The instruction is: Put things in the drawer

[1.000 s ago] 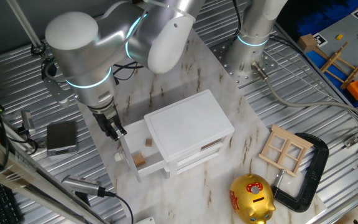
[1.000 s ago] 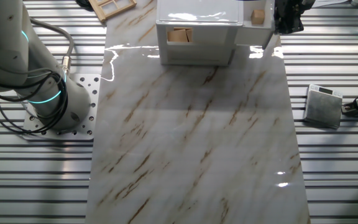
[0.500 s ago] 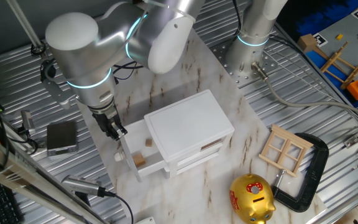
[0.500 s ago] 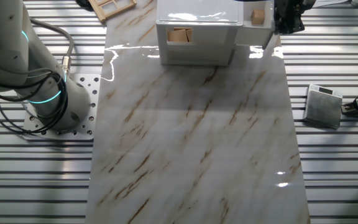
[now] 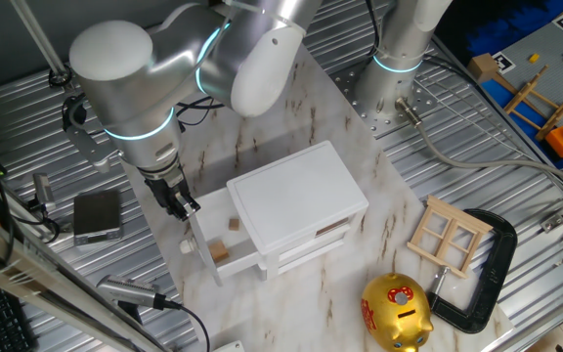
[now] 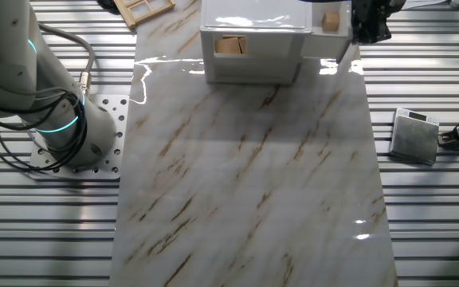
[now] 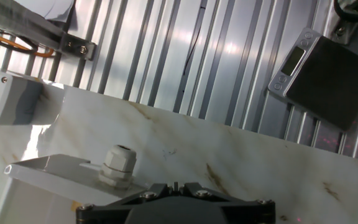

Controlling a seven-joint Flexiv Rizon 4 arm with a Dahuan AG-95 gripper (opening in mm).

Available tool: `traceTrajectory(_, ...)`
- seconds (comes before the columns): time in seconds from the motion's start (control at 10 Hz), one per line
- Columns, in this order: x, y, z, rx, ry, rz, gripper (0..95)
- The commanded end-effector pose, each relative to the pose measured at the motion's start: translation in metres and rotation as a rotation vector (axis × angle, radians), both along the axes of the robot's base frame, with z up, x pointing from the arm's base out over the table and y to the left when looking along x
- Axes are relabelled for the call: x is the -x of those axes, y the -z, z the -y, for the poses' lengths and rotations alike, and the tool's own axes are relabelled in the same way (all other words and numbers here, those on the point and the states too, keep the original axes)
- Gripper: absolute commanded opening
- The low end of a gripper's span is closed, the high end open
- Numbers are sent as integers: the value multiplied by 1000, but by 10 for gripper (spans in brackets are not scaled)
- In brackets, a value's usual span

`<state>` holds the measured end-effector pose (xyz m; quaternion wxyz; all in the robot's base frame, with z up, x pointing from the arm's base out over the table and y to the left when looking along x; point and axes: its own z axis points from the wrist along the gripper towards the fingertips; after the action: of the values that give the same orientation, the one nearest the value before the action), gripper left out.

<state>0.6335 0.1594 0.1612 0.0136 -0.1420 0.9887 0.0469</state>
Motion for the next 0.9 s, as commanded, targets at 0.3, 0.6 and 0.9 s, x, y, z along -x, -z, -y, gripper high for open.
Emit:
traceTrajectory(0.3, 0, 0, 0, -1, -3, -2, 0)
traceTrajectory(0.6, 2, -2, -1, -9, 1, 0, 0)
traceTrajectory(0.9, 15, -2, 0, -24, -14, -2, 0)
